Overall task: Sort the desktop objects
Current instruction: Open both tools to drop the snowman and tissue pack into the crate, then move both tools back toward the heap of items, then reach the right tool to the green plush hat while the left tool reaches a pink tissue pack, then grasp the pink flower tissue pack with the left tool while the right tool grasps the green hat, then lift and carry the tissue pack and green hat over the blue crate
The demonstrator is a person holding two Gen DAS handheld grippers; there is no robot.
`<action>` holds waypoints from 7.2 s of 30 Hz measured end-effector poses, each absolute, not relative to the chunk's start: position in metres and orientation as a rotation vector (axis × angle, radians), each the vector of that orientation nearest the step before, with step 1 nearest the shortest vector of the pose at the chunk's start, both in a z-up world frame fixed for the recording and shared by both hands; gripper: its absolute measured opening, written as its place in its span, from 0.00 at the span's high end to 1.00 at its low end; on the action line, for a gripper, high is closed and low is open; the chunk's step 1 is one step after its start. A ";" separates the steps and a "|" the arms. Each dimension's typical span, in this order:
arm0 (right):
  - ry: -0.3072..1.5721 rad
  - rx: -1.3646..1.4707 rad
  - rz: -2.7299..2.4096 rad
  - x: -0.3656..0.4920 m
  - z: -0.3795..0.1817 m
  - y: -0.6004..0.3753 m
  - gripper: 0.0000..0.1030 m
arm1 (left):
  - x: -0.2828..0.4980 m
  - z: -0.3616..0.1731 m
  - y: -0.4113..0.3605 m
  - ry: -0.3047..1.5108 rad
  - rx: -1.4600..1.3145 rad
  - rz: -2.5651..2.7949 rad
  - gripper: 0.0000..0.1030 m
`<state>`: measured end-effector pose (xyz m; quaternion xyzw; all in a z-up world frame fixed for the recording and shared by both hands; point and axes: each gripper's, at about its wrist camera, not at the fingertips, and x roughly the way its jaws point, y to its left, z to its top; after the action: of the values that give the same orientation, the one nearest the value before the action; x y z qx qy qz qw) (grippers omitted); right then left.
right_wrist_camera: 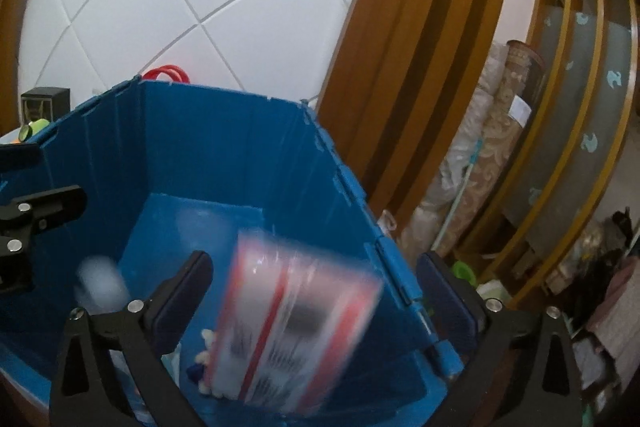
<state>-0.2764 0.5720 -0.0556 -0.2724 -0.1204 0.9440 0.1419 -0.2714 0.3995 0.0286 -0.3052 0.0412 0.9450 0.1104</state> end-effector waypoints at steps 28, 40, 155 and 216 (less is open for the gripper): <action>-0.290 -0.722 2.783 -0.239 -0.042 0.529 0.00 | -0.221 0.049 0.329 0.092 -0.760 2.862 0.28; -0.291 -0.680 2.896 -0.228 -0.029 0.462 0.00 | -0.201 0.046 0.256 0.002 -0.772 2.957 0.28; -0.205 -1.315 3.458 -0.380 -0.199 0.034 0.68 | -0.186 -0.197 -0.175 -0.472 -1.643 3.176 0.47; -0.427 -0.827 3.473 -0.332 -0.120 0.067 0.82 | -0.178 -0.084 -0.151 -0.239 -1.209 3.333 0.20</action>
<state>-0.3320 0.0674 -0.1199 -0.2241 -0.1158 0.9412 -0.2250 -0.1779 -0.1506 -0.0837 -0.3329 -0.0659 0.9181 -0.2045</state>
